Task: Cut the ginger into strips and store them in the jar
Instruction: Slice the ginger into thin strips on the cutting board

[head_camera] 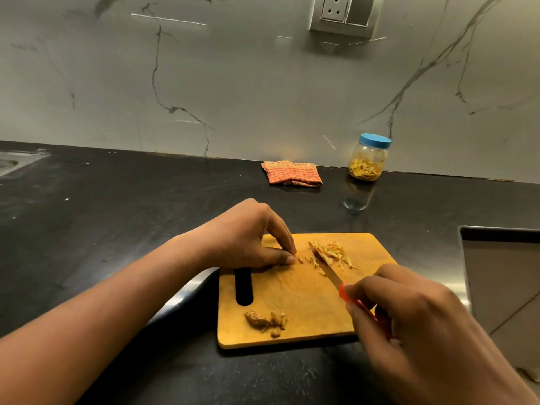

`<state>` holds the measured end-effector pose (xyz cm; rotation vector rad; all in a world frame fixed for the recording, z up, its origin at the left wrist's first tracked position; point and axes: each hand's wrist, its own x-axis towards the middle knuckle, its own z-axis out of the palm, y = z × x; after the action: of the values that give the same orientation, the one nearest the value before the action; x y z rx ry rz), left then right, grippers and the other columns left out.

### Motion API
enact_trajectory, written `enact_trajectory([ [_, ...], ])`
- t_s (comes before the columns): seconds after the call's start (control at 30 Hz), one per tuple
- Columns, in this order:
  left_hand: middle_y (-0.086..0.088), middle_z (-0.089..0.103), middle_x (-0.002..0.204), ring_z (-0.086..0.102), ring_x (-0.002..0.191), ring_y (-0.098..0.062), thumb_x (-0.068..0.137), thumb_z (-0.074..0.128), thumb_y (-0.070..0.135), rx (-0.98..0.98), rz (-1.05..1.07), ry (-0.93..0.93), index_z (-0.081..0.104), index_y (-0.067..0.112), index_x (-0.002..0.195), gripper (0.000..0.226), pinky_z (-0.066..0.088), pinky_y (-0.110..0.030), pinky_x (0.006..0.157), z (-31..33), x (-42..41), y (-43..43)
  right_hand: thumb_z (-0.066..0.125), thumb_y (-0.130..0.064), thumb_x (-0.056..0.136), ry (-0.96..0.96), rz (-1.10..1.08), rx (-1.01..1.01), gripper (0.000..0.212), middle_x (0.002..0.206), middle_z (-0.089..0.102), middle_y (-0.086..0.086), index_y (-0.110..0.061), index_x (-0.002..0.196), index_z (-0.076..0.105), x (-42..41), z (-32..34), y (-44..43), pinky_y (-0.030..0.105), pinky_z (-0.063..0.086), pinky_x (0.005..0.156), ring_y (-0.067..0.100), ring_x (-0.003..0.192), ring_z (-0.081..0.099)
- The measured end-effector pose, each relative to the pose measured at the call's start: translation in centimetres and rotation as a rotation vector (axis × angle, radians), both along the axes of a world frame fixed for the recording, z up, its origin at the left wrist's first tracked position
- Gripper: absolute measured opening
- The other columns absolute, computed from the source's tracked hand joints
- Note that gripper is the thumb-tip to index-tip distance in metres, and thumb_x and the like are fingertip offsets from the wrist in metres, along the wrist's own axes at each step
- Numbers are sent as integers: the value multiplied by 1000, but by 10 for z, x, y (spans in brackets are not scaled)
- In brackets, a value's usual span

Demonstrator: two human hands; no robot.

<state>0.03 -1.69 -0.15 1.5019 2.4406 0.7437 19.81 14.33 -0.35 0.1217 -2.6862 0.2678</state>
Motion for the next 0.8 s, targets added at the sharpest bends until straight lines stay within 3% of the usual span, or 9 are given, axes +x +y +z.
enact_trajectory([
  [0.2,20,71,106,60,108,5,85,73,35,3,2,-47,78,31,100,16,47,-29,104,4,-1,-3,80,-19,69,7,3,-30,14,68,59,-11,-23,80,73,-1,5,1,5,40,55,0,52,50],
  [0.37,22,69,108,58,111,4,77,78,41,-52,-7,-95,78,30,100,25,43,-29,107,9,-3,-9,66,-31,71,-13,4,-59,10,68,58,-12,-27,79,71,-5,-4,-5,8,39,48,2,52,51],
  [0.63,26,68,111,55,112,9,74,83,37,-111,-21,-149,78,33,99,26,41,-26,105,12,-7,-14,68,-28,66,11,40,-50,9,65,56,-13,-27,75,70,-6,-12,-9,3,33,56,-4,50,42],
  [0.8,24,68,112,56,113,5,78,80,35,-109,-15,-131,78,31,101,23,43,-30,107,11,-8,-14,66,-31,69,7,27,-68,10,68,57,-13,-29,78,70,-4,-13,-4,11,41,51,1,52,50],
])
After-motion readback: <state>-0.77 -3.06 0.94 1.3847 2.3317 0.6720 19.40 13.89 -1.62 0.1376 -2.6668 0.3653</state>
